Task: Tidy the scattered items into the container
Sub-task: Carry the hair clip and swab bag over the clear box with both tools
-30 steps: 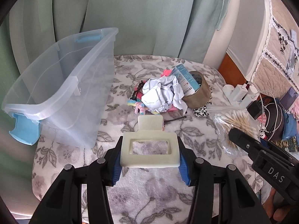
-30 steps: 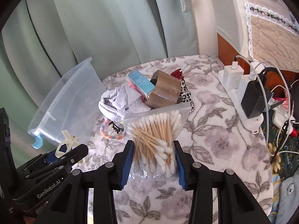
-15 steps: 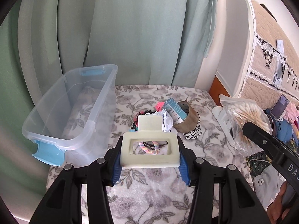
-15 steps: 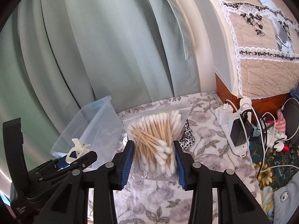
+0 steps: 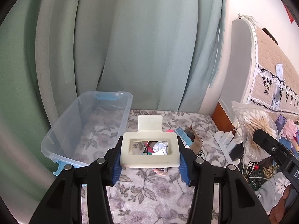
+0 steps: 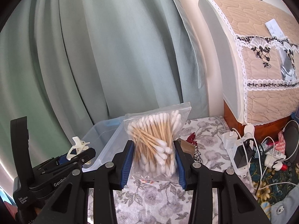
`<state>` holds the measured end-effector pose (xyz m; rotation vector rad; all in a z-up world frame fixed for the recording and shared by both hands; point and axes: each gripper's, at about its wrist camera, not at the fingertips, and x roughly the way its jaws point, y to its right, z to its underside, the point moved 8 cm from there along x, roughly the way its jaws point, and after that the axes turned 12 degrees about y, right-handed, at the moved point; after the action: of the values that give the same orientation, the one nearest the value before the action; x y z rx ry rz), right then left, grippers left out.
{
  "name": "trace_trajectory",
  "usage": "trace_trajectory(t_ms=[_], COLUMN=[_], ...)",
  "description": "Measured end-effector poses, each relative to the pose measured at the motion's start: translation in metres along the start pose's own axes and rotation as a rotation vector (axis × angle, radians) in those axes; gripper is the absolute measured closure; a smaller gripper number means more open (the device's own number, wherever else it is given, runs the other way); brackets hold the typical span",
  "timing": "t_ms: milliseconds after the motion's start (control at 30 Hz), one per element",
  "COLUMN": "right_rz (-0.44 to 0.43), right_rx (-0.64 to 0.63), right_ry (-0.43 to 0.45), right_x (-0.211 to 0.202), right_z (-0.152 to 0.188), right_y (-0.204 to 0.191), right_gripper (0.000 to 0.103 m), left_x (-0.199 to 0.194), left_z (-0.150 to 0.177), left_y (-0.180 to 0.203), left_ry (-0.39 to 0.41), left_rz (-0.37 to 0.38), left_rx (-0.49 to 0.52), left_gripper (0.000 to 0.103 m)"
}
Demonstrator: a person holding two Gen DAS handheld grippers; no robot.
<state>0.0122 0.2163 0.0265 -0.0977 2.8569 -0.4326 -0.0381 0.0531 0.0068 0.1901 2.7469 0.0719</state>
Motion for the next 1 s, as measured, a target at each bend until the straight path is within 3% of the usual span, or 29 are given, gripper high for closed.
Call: trace_trajectory(t_ms=[433, 1000], right_rz=[-0.068, -0.161], right_rx=[-0.107, -0.243], right_ry=[-0.042, -0.187], right_x=[0.026, 0.08], right_z=[0.006, 0.057], right_y=[-0.062, -0.139], right_gripper=[0.059, 0.059], left_x=[0.0, 0.016], left_z=[-0.007, 0.019], left_y=[-0.069, -0.154], left_ry=[0.042, 0.002], left_rz=[-0.065, -0.122], left_rx=[-0.105, -0.257], left_gripper=[0.051, 0.051])
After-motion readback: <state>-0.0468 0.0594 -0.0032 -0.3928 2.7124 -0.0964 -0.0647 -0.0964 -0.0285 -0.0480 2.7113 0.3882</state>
